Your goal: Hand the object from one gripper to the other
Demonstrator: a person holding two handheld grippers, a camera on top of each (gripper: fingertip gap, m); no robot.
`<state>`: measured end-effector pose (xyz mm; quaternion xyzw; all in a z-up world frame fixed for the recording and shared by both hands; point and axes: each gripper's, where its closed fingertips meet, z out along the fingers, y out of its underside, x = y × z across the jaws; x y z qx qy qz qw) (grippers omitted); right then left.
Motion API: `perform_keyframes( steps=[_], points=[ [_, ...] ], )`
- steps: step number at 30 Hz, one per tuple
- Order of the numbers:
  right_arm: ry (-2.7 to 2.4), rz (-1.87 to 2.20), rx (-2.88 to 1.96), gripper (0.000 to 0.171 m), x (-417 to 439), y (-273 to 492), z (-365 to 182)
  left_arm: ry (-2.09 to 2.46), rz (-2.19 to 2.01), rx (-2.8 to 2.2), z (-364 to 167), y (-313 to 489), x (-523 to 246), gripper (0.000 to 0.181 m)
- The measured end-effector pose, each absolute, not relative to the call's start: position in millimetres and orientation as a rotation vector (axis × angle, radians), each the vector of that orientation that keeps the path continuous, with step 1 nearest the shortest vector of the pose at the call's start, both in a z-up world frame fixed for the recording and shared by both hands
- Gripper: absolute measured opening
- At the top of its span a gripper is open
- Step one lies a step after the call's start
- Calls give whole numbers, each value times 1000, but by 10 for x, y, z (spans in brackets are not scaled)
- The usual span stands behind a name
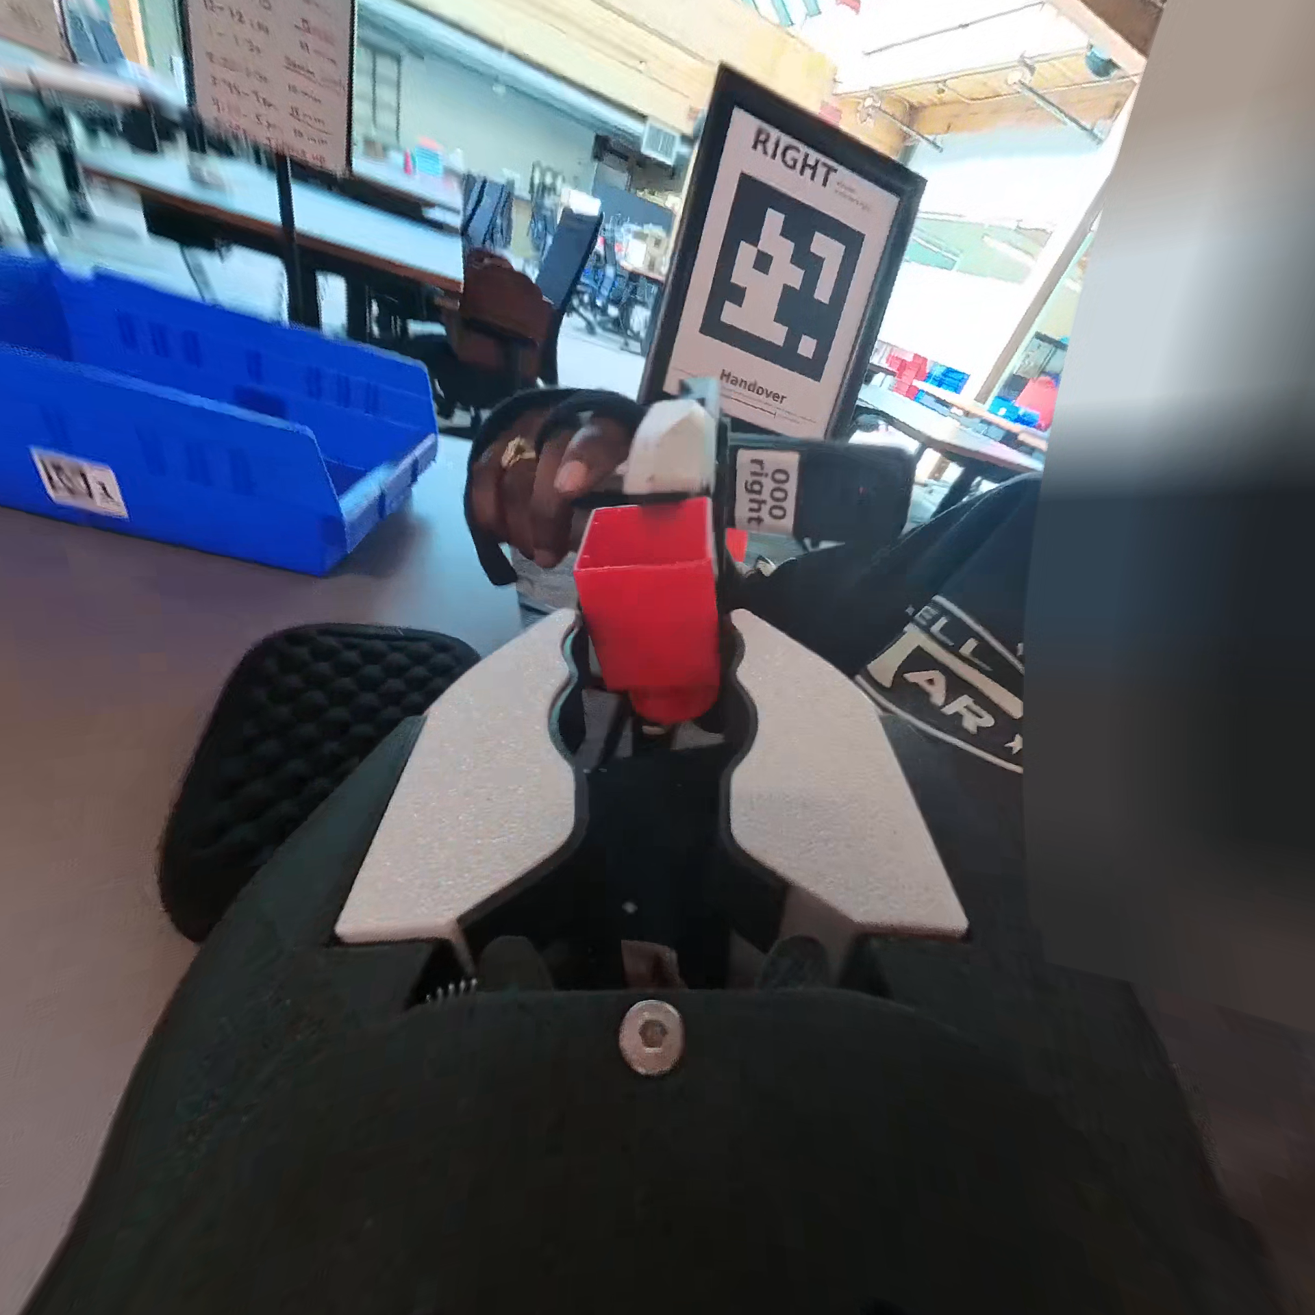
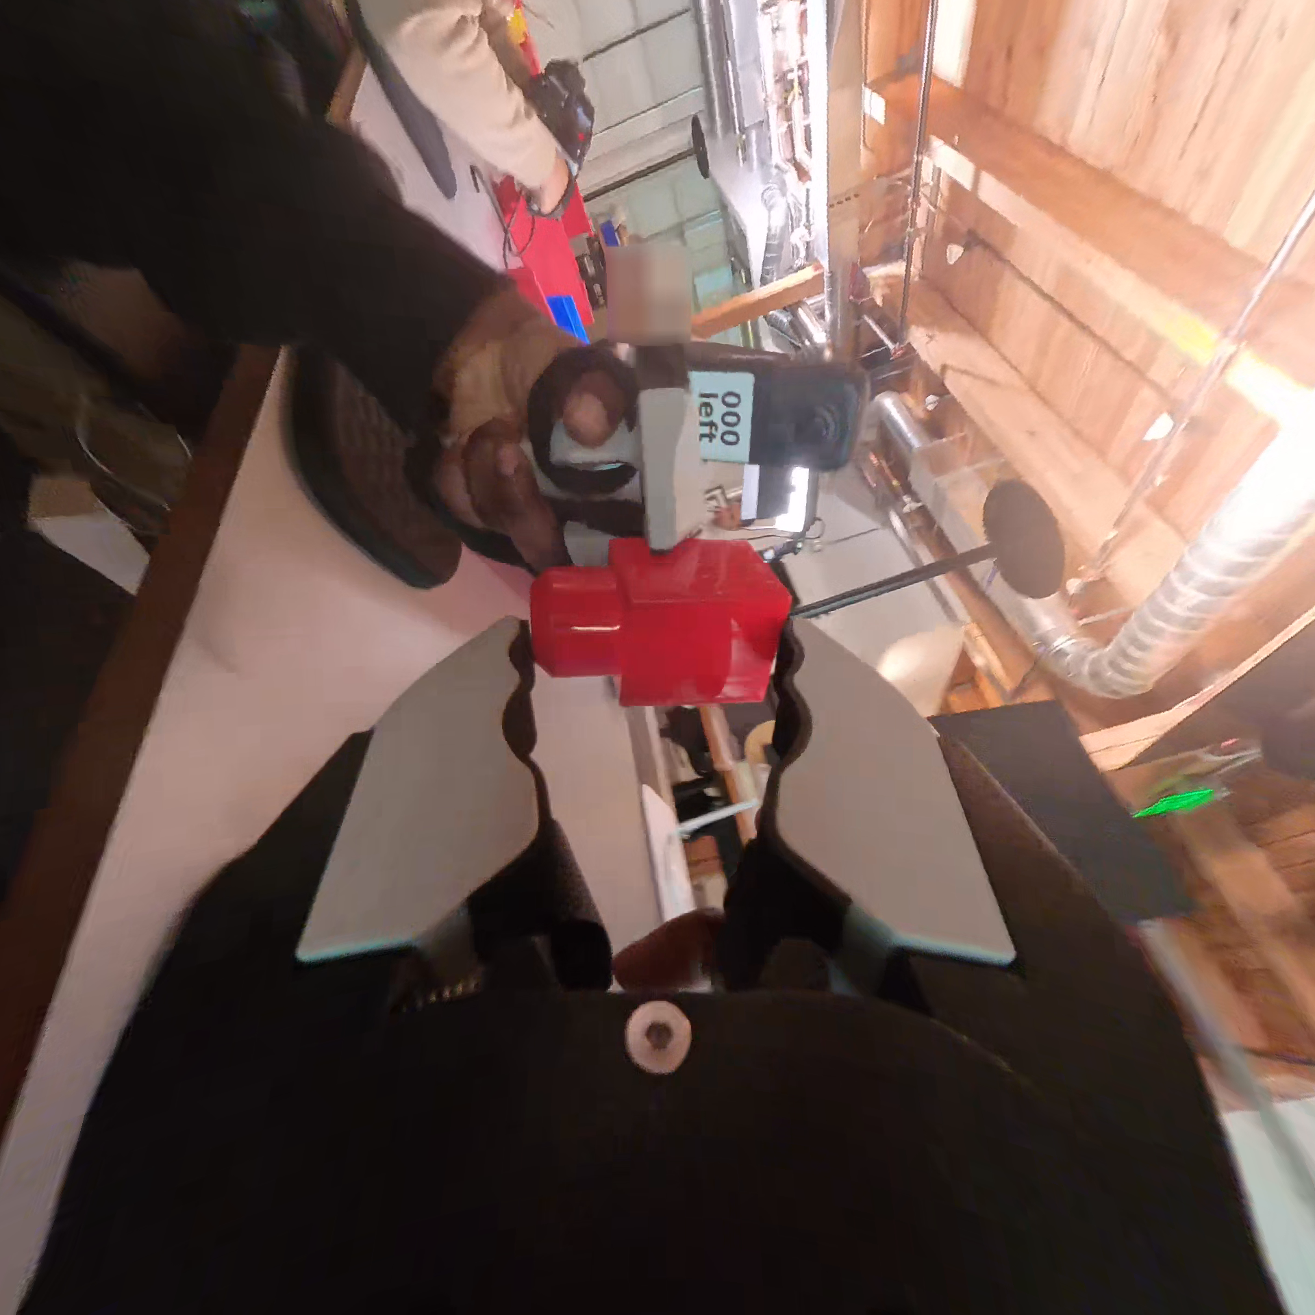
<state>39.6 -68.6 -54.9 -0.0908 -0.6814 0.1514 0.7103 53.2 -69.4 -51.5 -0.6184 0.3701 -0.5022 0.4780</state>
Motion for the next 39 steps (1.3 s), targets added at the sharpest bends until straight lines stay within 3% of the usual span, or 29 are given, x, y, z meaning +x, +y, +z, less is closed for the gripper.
perform_keyframes(
  steps=[5, 10, 14, 17, 21, 24, 25, 31, 35, 39],
  points=[
    [-1492, 912, -621, 66, 427, -593, -377, 1035, -606, -1079, -303, -663, 409, 57],
    [-1552, 1529, -1154, 66, 415, -638, -501, 1221, 234, -845, -365, -537, 318, 60],
    [-1544, 1750, -1276, 66, 433, -710, -509, 1301, 435, -768, -443, -521, 412, 55],
    [-1547, 1776, -1306, 66, 439, -723, -519, 1338, 390, -783, -513, -538, 479, 36],
    [-1544, 1716, -1237, 68, 426, -693, -497, 1258, 216, -914, -467, -512, 454, 34],
    [-1506, 1486, -969, 94, 426, -645, -389, 1122, -131, -1136, -401, -490, 402, 33],
    [-1483, 1351, -848, 95, 440, -618, -346, 1078, -270, -1211, -398, -496, 394, 34],
    [-1422, 521, -259, 80, 551, -702, -305, 883, -1104, -1490, -416, -673, 458, 34],
    [-1433, 418, -218, 86, 487, -741, -367, 892, -1264, -1580, -551, -719, 535, 34],
    [-1465, 384, -189, 69, 454, -737, -460, 933, -1305, -1586, -587, -781, 614, 34]
  ],
)
